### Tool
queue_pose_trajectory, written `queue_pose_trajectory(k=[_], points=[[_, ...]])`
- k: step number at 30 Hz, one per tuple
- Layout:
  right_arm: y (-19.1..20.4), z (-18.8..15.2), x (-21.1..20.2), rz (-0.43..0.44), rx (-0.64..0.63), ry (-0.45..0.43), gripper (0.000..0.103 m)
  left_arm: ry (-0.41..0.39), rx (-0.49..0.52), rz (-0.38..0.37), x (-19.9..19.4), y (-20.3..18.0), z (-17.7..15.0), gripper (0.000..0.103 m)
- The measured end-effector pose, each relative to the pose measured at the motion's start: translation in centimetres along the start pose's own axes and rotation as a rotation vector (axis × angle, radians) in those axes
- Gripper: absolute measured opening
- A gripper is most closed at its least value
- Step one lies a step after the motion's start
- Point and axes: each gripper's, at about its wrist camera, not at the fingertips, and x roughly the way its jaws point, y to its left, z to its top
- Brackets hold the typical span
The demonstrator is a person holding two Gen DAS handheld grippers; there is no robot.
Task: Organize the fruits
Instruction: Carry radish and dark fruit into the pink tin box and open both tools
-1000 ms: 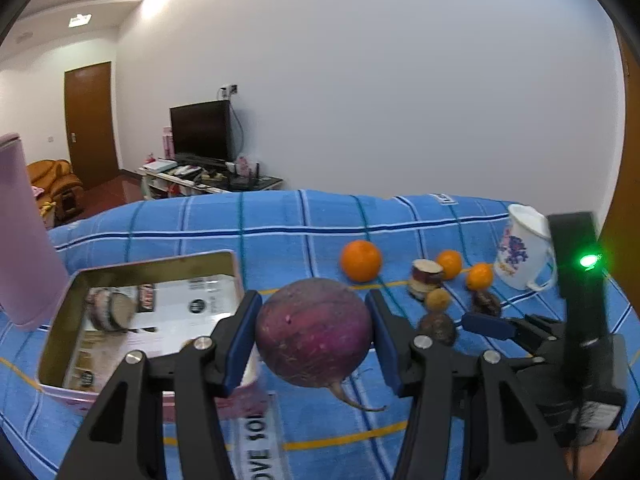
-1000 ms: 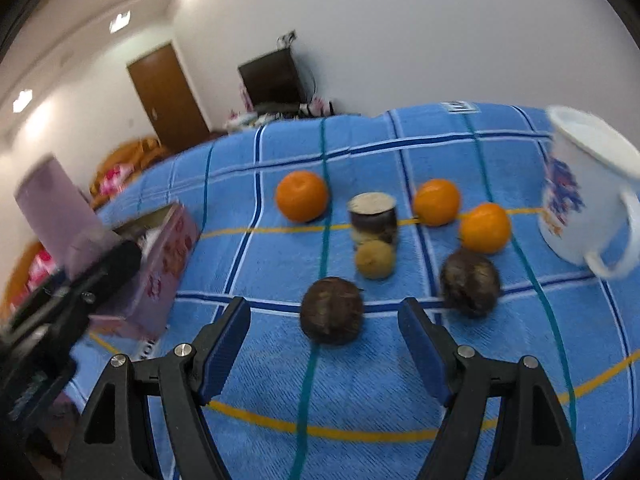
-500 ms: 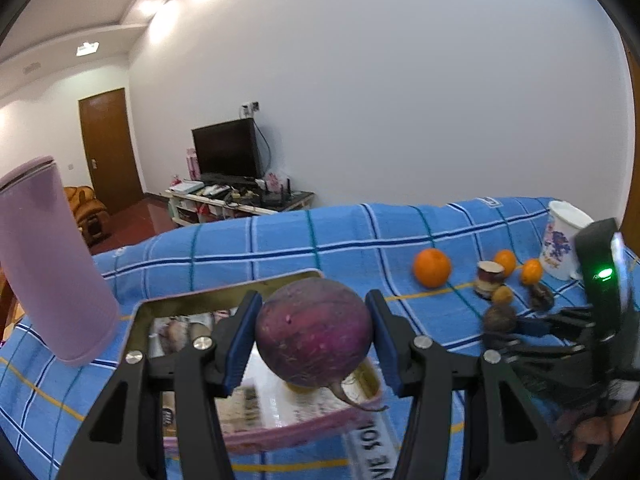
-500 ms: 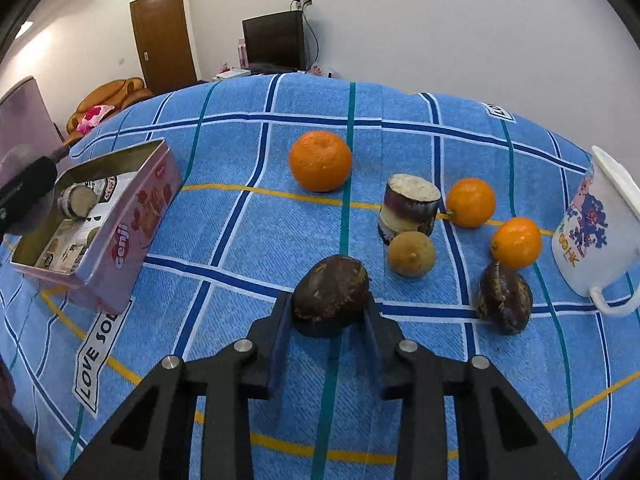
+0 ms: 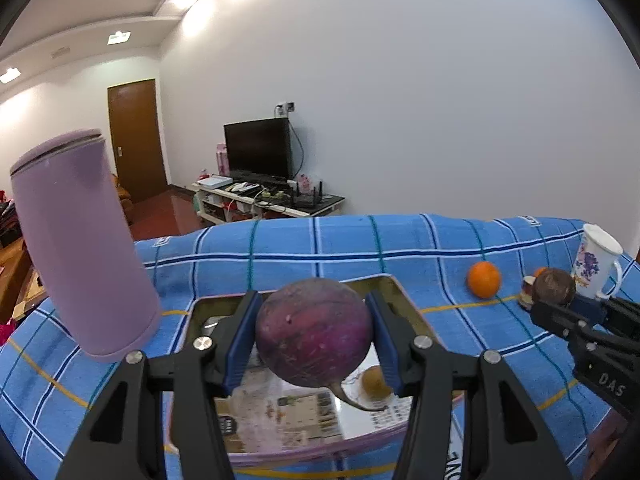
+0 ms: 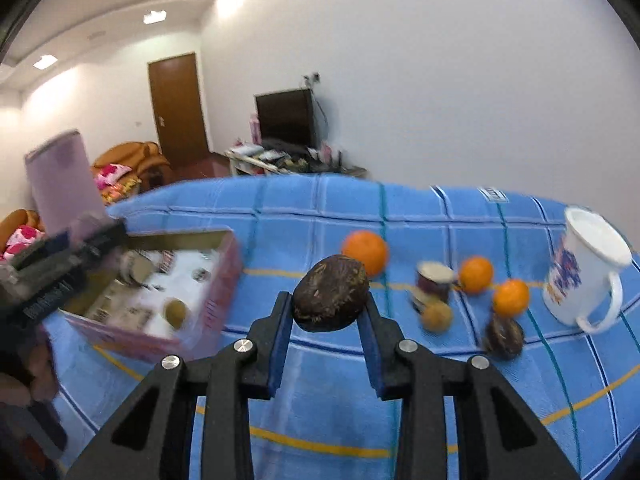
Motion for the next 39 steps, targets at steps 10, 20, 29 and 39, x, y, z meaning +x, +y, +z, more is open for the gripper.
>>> queue_pose_trajectory(k=[10, 20, 29, 39], points=[[6.5, 1.3, 2.0, 0.102, -0.007, -0.027, 0.035, 0.003, -0.062, 0.088, 0.4, 5.0, 0.0, 0.055], [11.0, 2.1, 6.0, 0.146, -0.017, -0.003, 0.035, 0.092, -0.053, 0.123, 2.5, 6.0, -1.3, 0.055], [11.0, 1.2, 7.5, 0.137, -0.037, 0.038, 0.035, 0.147, 0.001, 0.149, 3.8, 4.9, -2.2, 0.055], [11.2, 1.2, 8.2, 0.163, -0.046, 0.078, 0.035, 0.177, -0.001, 0.166, 4.4, 4.9, -2.6, 0.055]])
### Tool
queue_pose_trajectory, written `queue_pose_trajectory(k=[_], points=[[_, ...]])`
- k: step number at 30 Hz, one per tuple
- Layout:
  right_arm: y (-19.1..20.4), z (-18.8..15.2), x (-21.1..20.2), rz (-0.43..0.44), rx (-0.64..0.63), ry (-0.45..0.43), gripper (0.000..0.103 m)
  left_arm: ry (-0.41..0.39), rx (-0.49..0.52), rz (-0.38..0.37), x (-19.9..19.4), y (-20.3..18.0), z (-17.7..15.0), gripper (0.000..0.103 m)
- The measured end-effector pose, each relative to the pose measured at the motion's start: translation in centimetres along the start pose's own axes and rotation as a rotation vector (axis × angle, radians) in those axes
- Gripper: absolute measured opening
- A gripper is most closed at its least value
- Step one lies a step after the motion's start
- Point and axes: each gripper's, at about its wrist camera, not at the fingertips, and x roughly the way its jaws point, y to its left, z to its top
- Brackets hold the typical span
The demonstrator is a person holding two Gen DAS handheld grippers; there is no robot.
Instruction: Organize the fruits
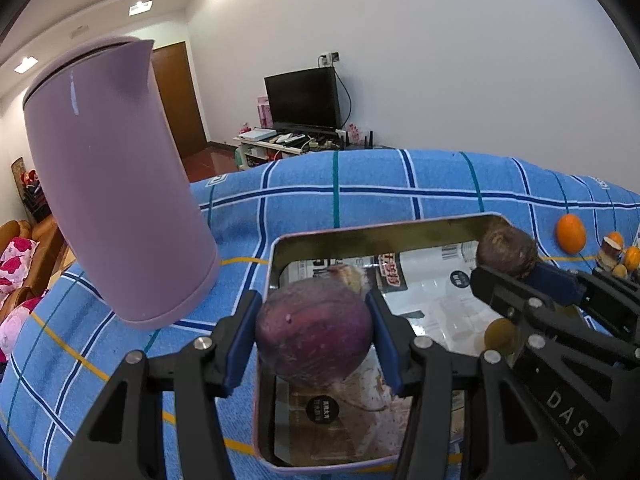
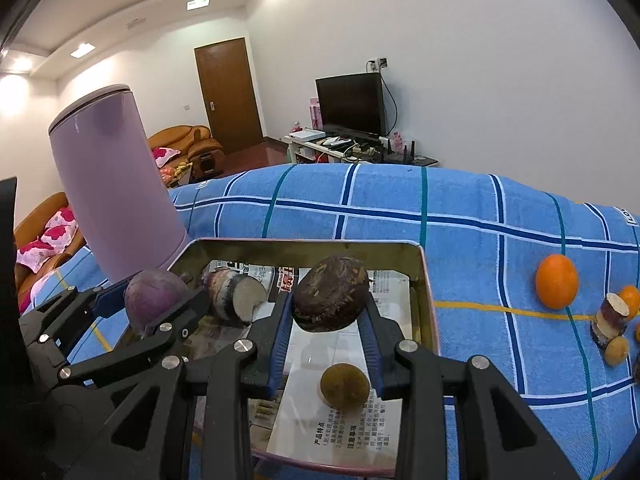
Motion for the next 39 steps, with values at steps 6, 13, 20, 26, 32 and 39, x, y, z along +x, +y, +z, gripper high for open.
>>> queue_pose_trajectory(k=[6, 13, 20, 26, 32, 39], points=[[-0.3, 0.0, 0.4, 0.030, 0.016, 0.022, 0.035, 0.001, 0.001, 0.002, -0.1, -0.1, 0.0, 0.055], [-1.1, -0.1, 0.7, 0.125, 0.063, 0.031, 0.036, 0.004, 0.002, 0.007, 0.1, -0.1, 0.1, 0.058], [-1.0, -0.3, -0.3, 0.168, 0.063, -0.014, 0.050, -0.007, 0.001, 0.023, 0.1, 0.0, 0.1, 0.060], [-1.1, -0.2, -2.7, 0.074, 0.061, -0.134, 0.065, -0.089, -0.026, 0.045, -1.1, 0.3, 0.3, 0.093], [-2.5, 0.1, -4.8, -0.044, 0.105, -0.248, 0.076, -0.161, -0.068, 0.096, -2.0, 1.1, 0.5, 0.103], [-1.9, -0.1, -5.6, -0.190, 0.057, -0.307, 0.078, -0.203, -0.112, 0.082, -2.5, 1.6, 0.4, 0.103]])
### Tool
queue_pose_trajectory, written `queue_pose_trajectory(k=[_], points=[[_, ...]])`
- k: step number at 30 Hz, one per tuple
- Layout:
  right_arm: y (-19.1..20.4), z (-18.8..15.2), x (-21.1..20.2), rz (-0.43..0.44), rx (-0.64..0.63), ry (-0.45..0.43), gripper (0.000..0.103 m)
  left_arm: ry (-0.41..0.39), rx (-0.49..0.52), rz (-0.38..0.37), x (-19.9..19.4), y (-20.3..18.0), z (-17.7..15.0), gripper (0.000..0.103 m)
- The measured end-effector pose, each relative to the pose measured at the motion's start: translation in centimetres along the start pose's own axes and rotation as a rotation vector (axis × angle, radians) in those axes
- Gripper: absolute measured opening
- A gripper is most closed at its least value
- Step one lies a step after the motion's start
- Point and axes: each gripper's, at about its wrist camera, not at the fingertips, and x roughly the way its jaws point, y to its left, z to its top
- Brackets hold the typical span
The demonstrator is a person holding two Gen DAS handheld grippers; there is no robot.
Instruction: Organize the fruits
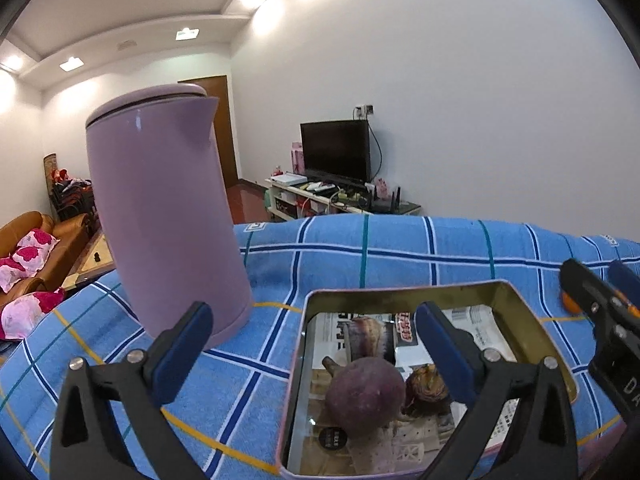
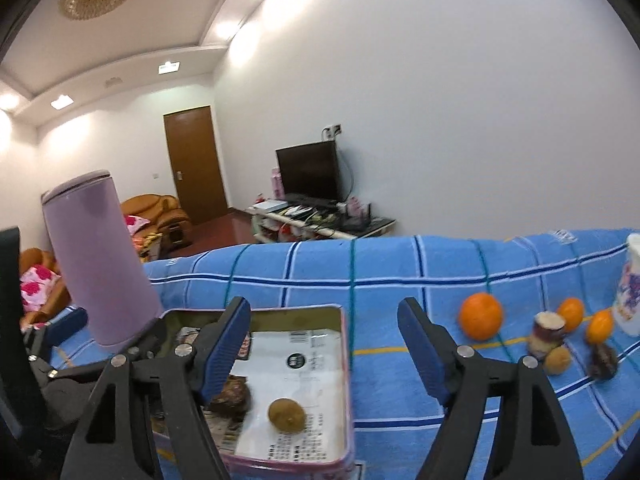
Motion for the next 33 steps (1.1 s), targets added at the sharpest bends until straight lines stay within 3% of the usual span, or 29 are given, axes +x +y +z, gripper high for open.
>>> queue_pose_trajectory(k=[3, 6, 33], points=[[-0.1, 0.0, -0.6, -0.065, -0.016, -0.054, 0.086, -0.007, -0.001, 0.005, -0.1, 0.0, -0.1, 0.103], [-0.6, -0.2, -0.9, -0.077, -0.001, -0.081, 0.087, -0.012, 0.001, 0.004, -0.1, 0.0, -0.2, 0.103], [-1.1, -0.5, -1.5, -0.080, -0.016, -0.021, 0.088, -0.007, 0.008, -0.017, -0.7, -1.0, -0.6, 0.103]])
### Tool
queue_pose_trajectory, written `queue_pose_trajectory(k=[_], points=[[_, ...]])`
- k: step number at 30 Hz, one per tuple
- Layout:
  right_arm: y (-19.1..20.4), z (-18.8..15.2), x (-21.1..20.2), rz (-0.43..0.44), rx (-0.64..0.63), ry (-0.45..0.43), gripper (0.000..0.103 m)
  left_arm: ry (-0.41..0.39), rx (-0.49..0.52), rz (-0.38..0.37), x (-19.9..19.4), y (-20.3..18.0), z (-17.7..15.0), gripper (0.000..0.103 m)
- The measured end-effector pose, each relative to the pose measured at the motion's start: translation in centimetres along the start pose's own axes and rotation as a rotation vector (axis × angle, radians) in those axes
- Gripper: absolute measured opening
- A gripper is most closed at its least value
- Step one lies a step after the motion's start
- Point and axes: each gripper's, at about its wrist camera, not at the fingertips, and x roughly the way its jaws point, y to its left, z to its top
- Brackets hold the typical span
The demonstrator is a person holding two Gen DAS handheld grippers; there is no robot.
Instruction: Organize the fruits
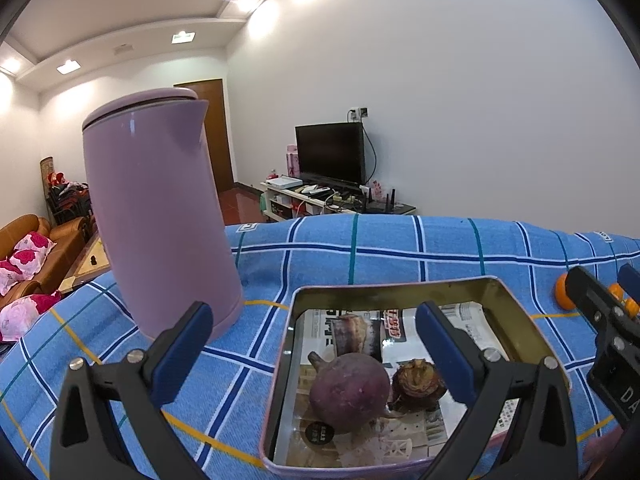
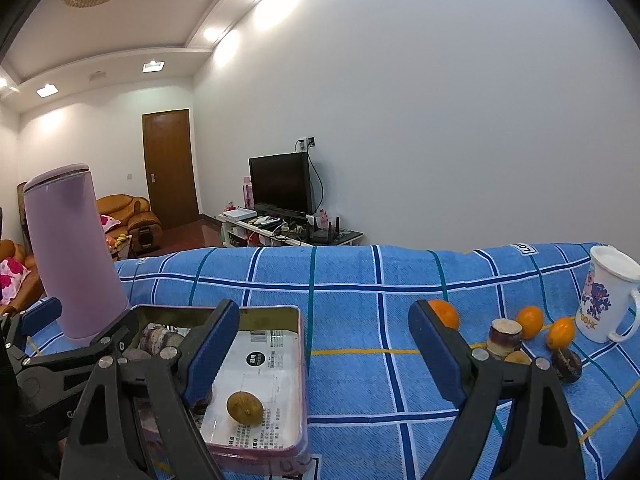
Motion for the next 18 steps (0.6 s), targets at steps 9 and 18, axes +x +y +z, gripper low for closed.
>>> queue_pose_trajectory(k=[9, 18], points=[[-0.53, -0.03, -0.11, -0.009, 0.007, 0.008, 0.088, -0.003, 0.001, 0.000, -0.18, -0.07, -0.03, 0.103], [-0.78, -0.07, -0.35, -0.020, -0.003, 0.013, 0.088, -0.005, 0.000, -0.002, -0.41, -0.31, -0.15, 0.103]])
